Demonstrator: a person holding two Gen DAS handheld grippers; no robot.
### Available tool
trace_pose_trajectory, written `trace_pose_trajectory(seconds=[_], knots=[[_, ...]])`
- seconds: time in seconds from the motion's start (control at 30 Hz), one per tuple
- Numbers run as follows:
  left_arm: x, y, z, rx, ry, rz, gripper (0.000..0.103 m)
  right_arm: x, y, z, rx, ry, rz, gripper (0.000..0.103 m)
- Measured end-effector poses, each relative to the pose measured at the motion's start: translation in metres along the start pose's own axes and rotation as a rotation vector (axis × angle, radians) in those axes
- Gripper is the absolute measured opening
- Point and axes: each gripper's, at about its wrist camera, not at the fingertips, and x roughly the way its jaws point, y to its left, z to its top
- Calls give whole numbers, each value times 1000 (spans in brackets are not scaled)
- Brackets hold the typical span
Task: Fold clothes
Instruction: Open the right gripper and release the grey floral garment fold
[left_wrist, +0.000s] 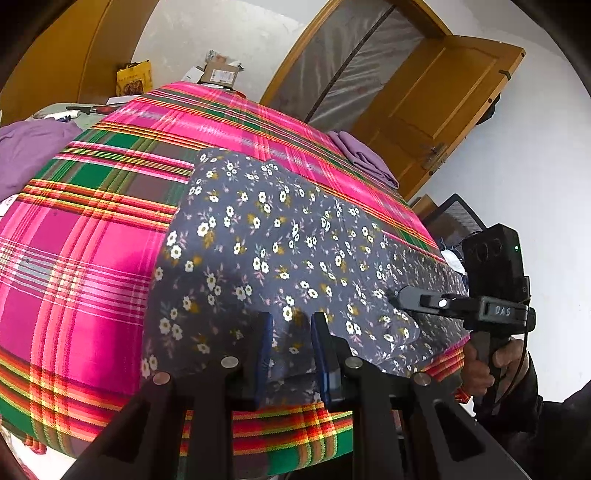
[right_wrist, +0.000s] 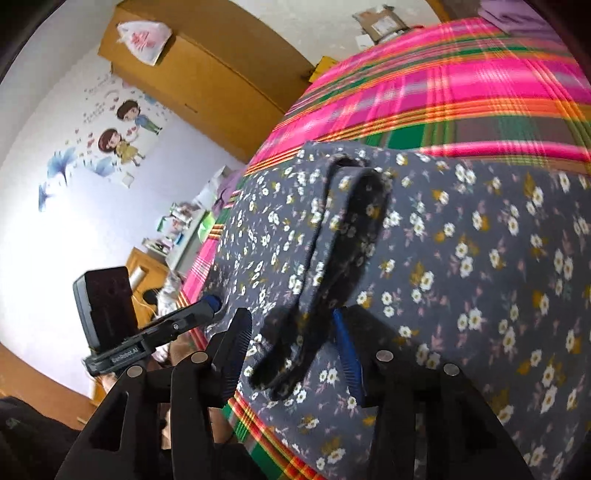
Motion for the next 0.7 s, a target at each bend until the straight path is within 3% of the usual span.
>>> trace_pose_trajectory(seconds=[0.03, 0.3, 0.53, 0.7], knots=[[0, 0, 0, 3, 2, -1, 21, 2, 4, -1, -31, 7, -11, 11], [-4, -4, -4, 29, 20, -14, 21, -11, 21, -6, -92, -34, -6, 9], [-12, 0, 1, 36, -1, 6, 21, -14, -7, -7, -14, -3, -62, 18], [-14, 13, 8, 4, -22, 44, 21, -37, 16, 10, -154, -142, -172, 18]])
